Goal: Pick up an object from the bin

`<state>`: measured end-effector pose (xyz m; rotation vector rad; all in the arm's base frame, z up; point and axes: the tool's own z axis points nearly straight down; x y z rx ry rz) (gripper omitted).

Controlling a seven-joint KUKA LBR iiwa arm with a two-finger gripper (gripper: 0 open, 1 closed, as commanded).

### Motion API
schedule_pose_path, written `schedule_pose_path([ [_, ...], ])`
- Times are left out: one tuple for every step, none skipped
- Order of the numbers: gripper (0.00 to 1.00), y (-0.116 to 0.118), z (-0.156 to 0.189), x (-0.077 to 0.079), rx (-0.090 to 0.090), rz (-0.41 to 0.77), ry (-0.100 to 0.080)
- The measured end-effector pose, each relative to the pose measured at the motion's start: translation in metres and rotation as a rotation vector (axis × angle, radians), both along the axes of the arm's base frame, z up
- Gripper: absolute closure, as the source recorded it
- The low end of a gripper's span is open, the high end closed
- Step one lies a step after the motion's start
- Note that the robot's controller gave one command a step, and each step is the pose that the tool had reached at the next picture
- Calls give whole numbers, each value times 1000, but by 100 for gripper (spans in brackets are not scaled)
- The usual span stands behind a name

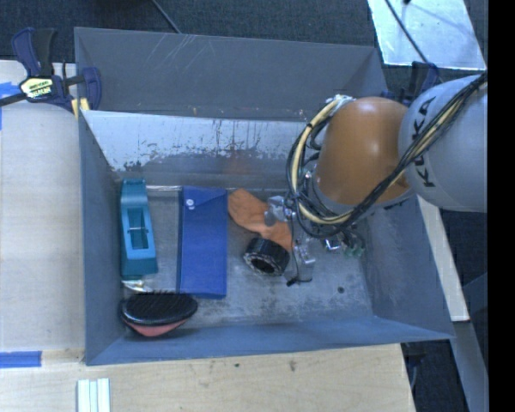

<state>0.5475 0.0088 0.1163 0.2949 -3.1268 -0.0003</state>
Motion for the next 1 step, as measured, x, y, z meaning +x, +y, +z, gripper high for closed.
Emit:
schedule_pose_path([
  [100, -18, -45, 28, 0, 79, -8],
])
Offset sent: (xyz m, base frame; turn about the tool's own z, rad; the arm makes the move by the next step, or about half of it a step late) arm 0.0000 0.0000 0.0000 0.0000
